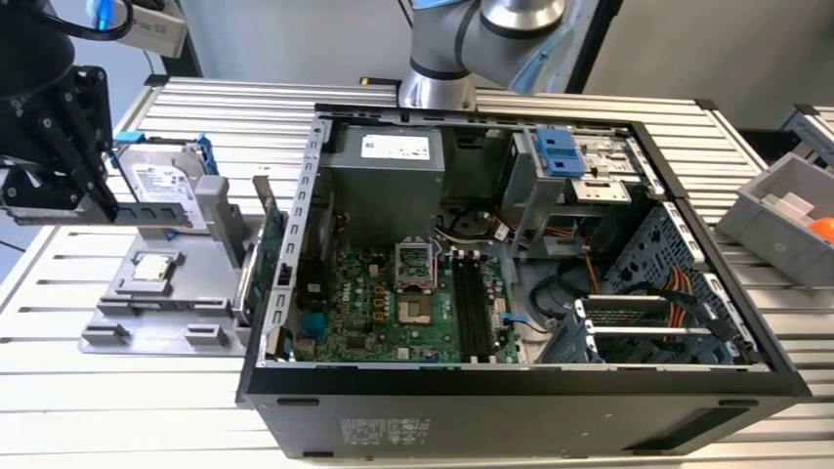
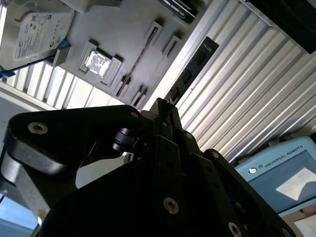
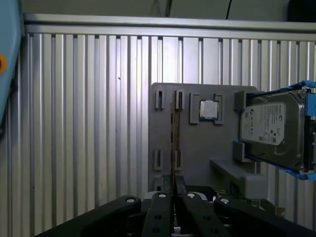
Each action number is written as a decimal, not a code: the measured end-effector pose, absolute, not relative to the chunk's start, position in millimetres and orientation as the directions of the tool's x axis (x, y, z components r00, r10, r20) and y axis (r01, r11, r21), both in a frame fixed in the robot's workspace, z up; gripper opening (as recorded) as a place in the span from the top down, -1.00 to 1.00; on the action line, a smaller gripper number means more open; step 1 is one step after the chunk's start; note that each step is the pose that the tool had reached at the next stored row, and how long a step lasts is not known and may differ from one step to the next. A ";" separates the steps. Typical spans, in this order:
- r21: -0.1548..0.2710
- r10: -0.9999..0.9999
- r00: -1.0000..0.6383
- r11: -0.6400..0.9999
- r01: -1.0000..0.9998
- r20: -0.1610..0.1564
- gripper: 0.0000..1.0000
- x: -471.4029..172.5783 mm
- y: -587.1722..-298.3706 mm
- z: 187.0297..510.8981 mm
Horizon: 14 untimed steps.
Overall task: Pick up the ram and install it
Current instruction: 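Pick up the ram and move it above insertion slot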
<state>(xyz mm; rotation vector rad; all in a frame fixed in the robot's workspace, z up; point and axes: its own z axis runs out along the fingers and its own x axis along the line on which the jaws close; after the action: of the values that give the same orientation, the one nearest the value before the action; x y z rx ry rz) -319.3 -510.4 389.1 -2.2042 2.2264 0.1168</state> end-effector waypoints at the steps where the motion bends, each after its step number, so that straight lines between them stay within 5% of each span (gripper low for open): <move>1: 0.048 -0.998 -0.011 0.009 -0.999 -0.057 1.00 -319.3 -510.4 389.8; 14: 0.048 -0.998 -0.011 0.009 -0.999 -0.056 1.00 -314.8 -510.4 391.1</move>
<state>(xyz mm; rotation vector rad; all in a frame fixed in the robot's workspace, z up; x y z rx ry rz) -314.8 -510.4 391.1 -2.2045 2.2268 0.1163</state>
